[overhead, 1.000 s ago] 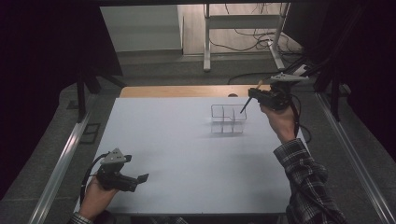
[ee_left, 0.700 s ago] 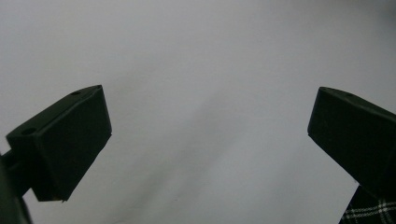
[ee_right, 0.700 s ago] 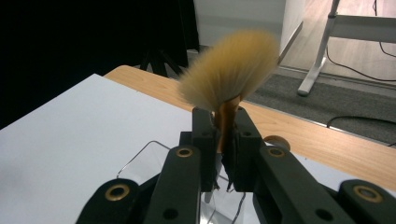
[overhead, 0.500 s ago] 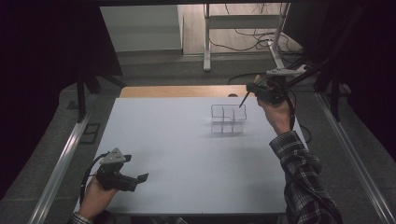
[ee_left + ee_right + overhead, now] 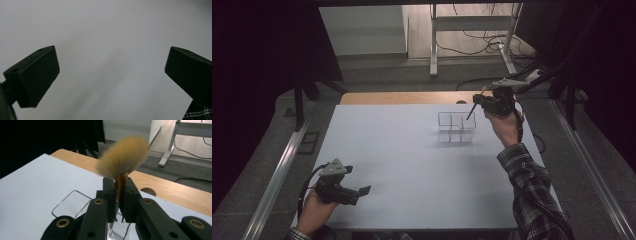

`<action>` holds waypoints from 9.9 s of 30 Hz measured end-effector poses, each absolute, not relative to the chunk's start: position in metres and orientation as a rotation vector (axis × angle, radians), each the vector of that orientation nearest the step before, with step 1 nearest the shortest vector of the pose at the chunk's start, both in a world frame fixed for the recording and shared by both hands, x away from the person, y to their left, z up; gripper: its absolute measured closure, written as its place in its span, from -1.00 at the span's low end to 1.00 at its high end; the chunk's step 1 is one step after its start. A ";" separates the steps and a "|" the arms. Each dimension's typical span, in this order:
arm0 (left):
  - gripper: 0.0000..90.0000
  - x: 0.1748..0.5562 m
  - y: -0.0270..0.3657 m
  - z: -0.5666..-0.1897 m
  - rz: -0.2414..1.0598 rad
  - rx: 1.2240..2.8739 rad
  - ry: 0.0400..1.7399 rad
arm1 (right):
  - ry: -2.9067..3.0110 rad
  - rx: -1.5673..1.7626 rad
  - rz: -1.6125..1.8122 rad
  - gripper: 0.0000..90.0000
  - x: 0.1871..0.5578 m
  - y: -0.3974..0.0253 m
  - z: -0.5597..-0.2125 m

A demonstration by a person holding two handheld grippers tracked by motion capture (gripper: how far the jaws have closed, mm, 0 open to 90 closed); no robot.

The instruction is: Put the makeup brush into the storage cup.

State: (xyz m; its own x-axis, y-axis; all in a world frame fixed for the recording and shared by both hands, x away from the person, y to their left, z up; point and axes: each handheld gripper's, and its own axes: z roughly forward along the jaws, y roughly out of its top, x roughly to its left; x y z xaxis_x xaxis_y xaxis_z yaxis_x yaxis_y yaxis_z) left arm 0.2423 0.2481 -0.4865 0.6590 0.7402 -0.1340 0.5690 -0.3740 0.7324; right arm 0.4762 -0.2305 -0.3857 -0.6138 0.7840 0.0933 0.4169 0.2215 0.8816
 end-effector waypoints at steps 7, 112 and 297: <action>-1.00 0.242 0.248 -0.487 0.279 2.089 1.010 | 2.140 1.118 1.344 0.85 0.477 -0.230 -0.395; -1.00 0.243 0.246 -0.488 0.279 2.111 1.013 | 2.296 1.173 1.159 -0.99 0.459 -0.231 -0.440; -1.00 0.229 0.282 -0.492 0.309 2.048 1.138 | 2.396 1.181 0.991 -1.00 0.289 -0.309 -0.463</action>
State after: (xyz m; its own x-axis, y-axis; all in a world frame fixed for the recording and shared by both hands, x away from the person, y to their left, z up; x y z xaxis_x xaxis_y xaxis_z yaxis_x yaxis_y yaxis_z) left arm 0.2291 0.2819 -0.4921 0.5737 0.8063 -0.1439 0.6228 -0.3154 0.7160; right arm 0.2893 -0.3092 -0.4632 -0.6211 0.7827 0.0398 0.5821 0.4268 0.6921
